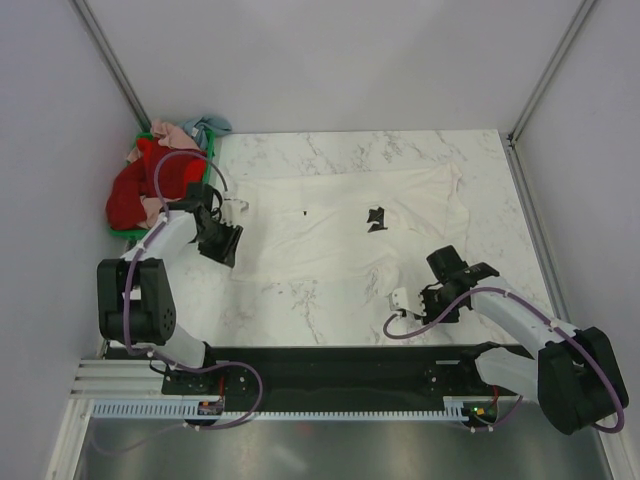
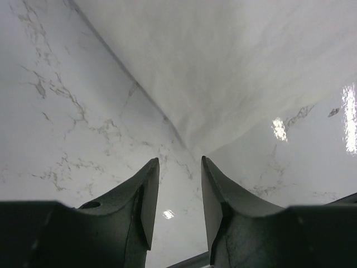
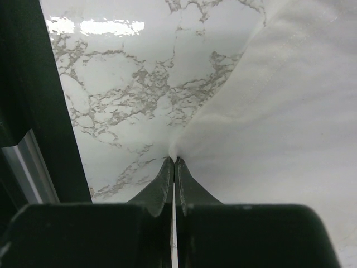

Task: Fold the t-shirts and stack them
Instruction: Fold the tshirt

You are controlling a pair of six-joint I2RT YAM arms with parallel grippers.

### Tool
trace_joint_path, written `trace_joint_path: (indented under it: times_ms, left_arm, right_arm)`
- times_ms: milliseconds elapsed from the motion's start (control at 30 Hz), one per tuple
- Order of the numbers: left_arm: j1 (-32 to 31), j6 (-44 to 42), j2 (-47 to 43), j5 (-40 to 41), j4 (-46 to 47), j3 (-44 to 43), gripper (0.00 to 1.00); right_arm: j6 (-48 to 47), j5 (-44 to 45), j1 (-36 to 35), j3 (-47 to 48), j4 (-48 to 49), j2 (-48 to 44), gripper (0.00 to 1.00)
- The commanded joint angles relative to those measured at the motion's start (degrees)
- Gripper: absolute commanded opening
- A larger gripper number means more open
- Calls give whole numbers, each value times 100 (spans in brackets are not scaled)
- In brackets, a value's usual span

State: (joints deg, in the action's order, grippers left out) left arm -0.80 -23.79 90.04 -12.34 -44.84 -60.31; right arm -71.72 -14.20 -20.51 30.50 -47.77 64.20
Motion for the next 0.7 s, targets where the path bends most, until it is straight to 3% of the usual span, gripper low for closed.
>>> trace_joint_path:
  times_ms: [0,167,667]
  left_arm:
    - [71,234,-364,-303,-192,256,44]
    - [247,287,-233,-498,-157,468,44]
    - [229,331,795,-875,-174,-68,46]
  right_arm:
    - [325,110,-5,210,110,-92,0]
    - [712,145,-14,272,215,-66,0]
    - [791,260,-14,474,532,400,0]
